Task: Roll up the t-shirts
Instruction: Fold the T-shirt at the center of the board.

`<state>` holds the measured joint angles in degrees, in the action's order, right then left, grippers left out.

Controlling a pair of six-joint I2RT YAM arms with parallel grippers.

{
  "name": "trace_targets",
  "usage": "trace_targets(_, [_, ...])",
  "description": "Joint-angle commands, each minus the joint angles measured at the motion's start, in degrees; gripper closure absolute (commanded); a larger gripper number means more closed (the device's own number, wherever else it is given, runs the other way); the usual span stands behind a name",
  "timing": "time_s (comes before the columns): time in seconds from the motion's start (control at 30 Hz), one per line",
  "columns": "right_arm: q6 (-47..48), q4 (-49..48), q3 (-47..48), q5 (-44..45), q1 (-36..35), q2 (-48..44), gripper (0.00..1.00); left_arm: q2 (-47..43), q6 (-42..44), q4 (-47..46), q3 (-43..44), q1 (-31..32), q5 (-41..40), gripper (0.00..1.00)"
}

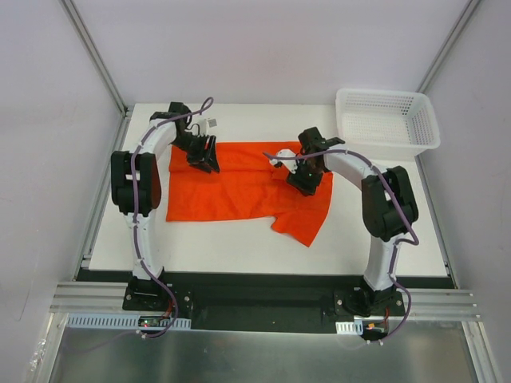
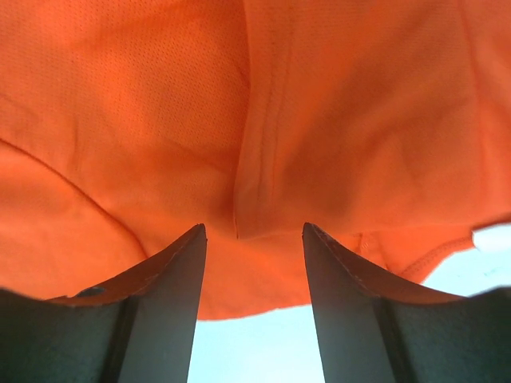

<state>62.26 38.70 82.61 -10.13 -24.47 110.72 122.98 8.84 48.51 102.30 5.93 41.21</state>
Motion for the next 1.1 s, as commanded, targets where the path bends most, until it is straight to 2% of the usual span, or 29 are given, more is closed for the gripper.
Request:
trace_targets(0.0, [1.8, -0.5, 1.8, 1.2, -1.2, 2.0, 0.46, -4.6, 0.7, 0.8, -1.6, -1.6, -1.5, 0.53])
trace_targets(0.27, [1.7, -3.2, 2.1, 5.0, -1.6, 3.7, 0.50, -5.0, 1.1, 0.8, -1.8, -2.8, -2.5, 0.54])
trace_targets(0.53, [0.9, -2.0, 4.1, 4.8, -1.6, 4.1, 0.58, -4.6, 1.0, 0.8, -0.9, -2.7, -2.5, 0.53])
trace_targets(0.67, [0.9, -1.6, 4.1, 4.9, -1.6, 4.2, 0.67, -4.3, 1.1, 0.7, -0.4, -2.8, -2.5, 0.53])
trace_targets(0.77, [1.0, -0.8, 4.2, 4.9, -1.9, 4.2, 0.80, -4.3, 1.1, 0.8, -0.4, -2.8, -2.6, 0.53])
trace_targets(0.8, [1.0, -0.4, 4.3, 4.9, -2.0, 4.0, 0.89, -4.3, 1.1, 0.8, -0.4, -2.8, -2.7, 0.53])
trace_targets(0.9, [0.4, 2.4, 5.9, 3.8, -2.0, 3.4, 0.99, -4.5, 1.3, 0.7, -0.5, -2.8, -2.8, 0.54])
trace_targets(1.07, [-2.3, 6.7, 9.4, 2.0, -3.0, 1.9, 0.99, -4.7, 1.4, 0.8, -0.6, -3.0, -2.6, 0.54])
